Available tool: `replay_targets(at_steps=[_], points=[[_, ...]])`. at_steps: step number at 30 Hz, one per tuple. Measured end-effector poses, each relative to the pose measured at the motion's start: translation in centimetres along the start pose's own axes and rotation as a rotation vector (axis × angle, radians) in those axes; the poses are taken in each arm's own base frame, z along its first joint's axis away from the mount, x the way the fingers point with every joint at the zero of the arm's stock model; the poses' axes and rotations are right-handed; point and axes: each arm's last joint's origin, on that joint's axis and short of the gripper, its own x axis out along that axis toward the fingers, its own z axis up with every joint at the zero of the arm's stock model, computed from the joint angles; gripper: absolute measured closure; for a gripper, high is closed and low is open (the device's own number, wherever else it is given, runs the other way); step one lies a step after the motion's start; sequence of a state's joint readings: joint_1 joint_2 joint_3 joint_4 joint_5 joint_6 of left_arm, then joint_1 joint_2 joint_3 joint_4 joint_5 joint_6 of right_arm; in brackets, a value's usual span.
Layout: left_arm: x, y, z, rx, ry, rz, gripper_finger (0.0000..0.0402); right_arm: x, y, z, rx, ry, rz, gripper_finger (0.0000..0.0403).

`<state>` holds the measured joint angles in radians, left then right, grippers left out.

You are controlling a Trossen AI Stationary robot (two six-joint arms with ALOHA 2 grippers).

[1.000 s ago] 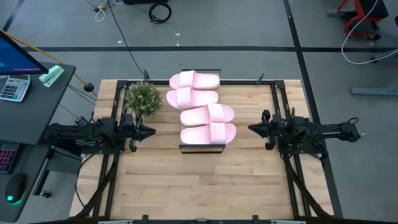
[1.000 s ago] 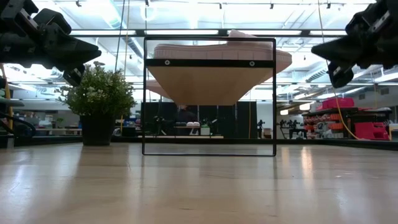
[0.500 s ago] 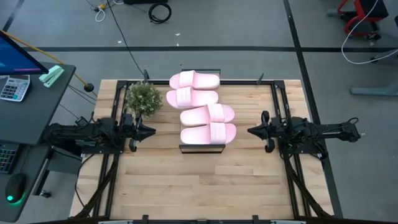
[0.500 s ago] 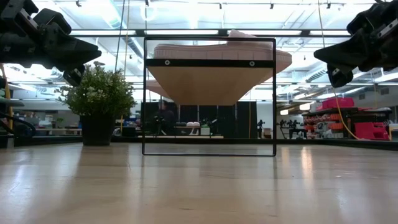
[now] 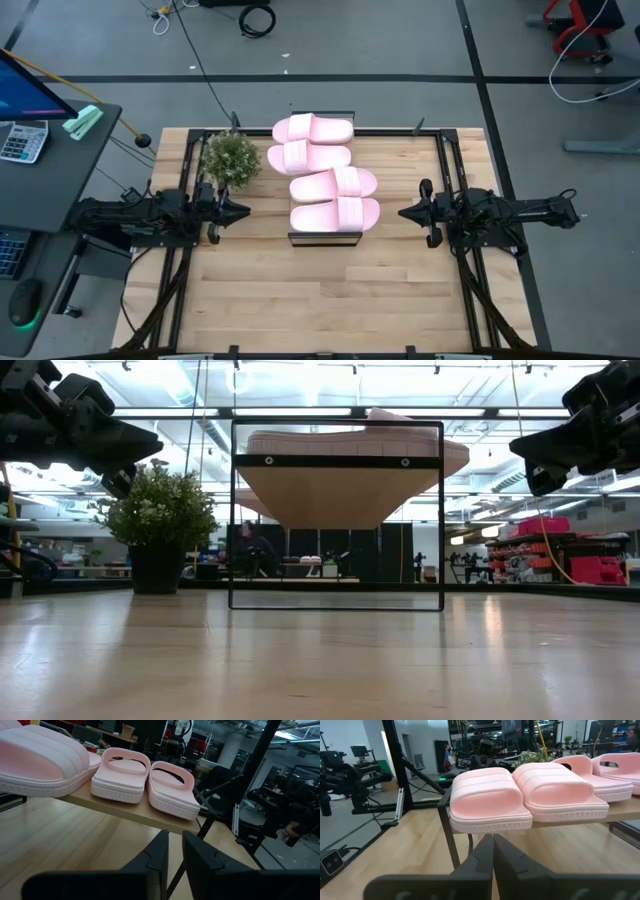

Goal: Pick and place slides into the shelf
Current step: Return to Home Position

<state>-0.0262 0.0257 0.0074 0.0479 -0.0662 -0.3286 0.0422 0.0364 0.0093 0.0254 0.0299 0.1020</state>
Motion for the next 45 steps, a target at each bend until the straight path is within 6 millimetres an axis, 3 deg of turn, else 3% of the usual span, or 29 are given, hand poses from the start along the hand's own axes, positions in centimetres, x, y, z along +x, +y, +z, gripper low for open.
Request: replay_targets(at_steps=[45], points=[[0.00, 0.00, 0.00, 0.000, 0.000, 0.000, 0.0345, 0.00, 0.01, -0.04, 0.011, 0.003, 0.005, 0.0386]])
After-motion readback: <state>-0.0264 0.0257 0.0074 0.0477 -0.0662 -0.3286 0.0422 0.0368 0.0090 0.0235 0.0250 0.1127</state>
